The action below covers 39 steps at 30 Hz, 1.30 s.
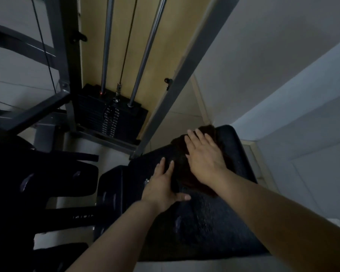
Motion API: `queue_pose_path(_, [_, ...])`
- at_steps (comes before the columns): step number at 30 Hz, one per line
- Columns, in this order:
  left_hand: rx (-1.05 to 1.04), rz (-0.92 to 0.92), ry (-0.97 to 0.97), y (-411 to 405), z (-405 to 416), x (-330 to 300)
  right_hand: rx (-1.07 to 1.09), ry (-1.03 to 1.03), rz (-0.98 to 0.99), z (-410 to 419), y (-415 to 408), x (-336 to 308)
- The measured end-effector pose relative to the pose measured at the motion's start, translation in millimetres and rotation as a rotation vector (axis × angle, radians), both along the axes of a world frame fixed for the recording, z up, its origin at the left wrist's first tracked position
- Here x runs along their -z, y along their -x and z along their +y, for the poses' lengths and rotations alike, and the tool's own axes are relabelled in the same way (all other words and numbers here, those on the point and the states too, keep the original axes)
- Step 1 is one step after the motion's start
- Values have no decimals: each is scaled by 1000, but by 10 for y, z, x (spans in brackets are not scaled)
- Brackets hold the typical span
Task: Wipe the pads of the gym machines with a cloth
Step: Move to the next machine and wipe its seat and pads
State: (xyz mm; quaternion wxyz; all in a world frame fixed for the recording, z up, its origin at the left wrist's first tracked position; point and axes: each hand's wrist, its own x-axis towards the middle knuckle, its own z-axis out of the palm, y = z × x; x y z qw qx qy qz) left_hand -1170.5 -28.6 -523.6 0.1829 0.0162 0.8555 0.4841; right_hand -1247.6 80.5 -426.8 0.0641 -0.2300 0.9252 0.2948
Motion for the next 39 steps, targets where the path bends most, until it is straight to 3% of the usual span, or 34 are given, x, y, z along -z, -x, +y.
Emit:
queue_pose_path(4, [-9,8,-35,-3,-19,-5,42,105,-63,421,-1057,-92])
queue_pose_path(7, [14,20,-23,-5,-18,-14,47,124,-133,618,-1338,-186])
queue_pose_path(18, [-12,-18,-43,39,-11,79,-47,-35,6,-11,215,-65])
queue_pose_path(29, [41,-1,68,-23,-16,26,110,69,-121,908,-1629,-330])
queue_pose_path(35, [20,-25,62,-23,9,18,122,88,64,489,-675,-334])
queue_pose_path(39, [14,-30,64,-25,13,19,123,-20,102,195,-134,-220])
